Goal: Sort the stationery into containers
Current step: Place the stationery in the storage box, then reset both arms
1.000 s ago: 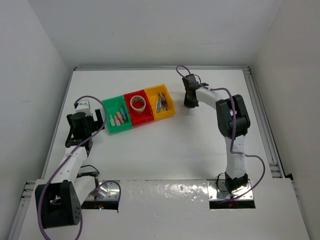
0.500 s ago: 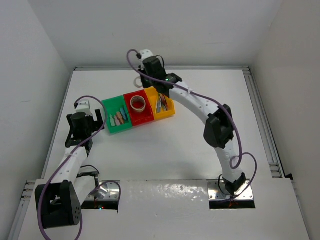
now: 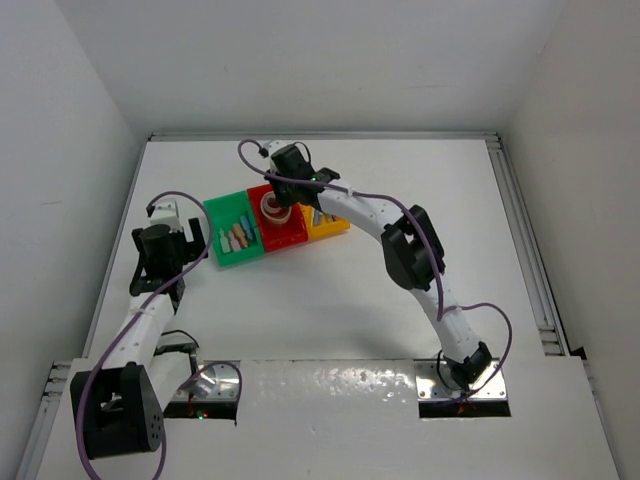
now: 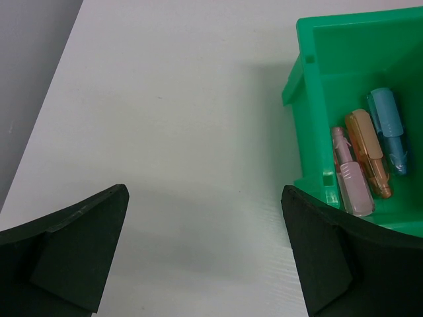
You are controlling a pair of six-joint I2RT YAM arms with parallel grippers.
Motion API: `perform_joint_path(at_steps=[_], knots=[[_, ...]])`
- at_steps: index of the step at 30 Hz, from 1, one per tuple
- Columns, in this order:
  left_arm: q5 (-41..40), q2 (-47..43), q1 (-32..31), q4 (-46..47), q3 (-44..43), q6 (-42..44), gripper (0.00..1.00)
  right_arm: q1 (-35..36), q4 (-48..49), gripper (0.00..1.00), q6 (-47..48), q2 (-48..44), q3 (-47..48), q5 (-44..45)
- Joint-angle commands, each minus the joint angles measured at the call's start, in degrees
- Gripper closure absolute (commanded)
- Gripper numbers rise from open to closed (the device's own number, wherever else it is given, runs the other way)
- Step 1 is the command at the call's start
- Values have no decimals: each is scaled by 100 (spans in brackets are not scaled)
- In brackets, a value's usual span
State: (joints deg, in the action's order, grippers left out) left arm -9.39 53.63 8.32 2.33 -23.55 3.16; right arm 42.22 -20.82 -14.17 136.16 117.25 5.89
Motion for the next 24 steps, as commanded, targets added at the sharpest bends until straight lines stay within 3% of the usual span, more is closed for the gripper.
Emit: perform_joint_path(at_steps=[1,2,3,8,14,15,16,20,24], knots=[[33,-98,82,224,-18,-35,1,59,298,90,64,-177,26,-62],[33,-107,74,224,-18,-35,1,59,298,88,73,-177,26,-36],[33,-107,74,233,-27,-35,1,67,324,76,81,-186,35,-27],[33,-107,74,224,-27,-35,1,59,315,41,213,-309,61,17],[33,-116,82,224,-18,-35,1,41,315,18,459,-967,61,245],[16,-133,82,216,-18,-17,1,24,280,6,520,-1116,26,298],[7,-142,82,224,-27,-17,1,-55,254,1,530,-1405,-9,299],[-19,-186,82,224,-36,-17,1,-564,-114,1,171,-2294,-631,194],[-2,-230,100,294,-18,-35,1,-1652,-448,1,-401,-3146,-1633,-70]])
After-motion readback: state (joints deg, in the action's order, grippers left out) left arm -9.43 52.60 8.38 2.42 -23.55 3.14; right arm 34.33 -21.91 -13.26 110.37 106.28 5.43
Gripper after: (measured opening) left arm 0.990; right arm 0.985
